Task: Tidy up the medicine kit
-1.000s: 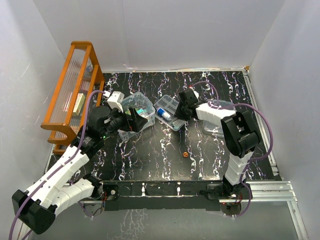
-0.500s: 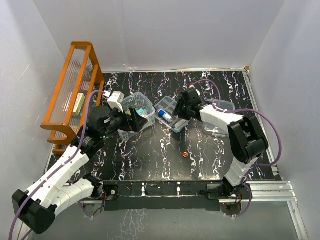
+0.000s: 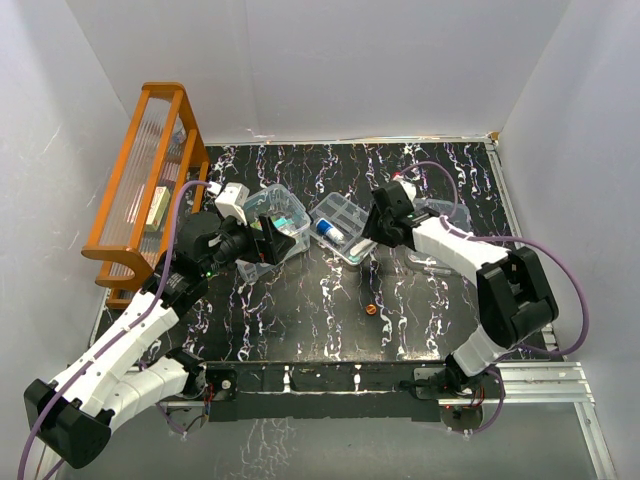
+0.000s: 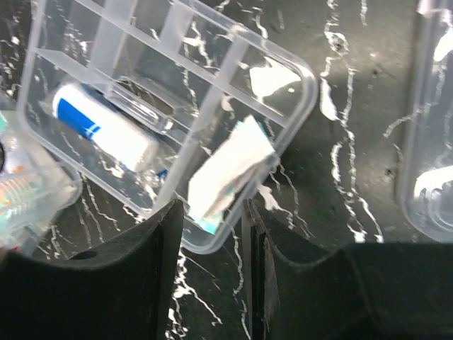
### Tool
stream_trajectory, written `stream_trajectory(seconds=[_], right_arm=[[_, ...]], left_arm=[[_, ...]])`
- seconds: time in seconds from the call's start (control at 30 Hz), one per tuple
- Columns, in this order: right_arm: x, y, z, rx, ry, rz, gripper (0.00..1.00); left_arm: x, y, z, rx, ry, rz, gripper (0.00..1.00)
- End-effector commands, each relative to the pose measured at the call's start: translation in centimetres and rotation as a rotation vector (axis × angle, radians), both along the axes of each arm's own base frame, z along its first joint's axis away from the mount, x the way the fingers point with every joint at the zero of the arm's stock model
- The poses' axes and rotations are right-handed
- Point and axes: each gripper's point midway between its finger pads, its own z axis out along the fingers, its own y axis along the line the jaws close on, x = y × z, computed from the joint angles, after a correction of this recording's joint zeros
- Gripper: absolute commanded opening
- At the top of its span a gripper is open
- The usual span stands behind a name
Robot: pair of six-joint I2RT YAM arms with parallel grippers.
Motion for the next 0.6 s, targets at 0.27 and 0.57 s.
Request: stream_trajectory(seconds=[0.27, 0.57], right_arm=[[-5.8, -1.9, 0.2, -0.082, 0.071, 0.143, 0.32], [-14.8, -1.6, -1.5, -0.190, 0.232, 0.256, 0.50]], left_arm=[[-0.1, -0.4, 2.2, -0.020, -0.057, -0.027, 0.93], [0.1, -0.4, 2.6, -0.021, -0.071, -0.024, 0.93]])
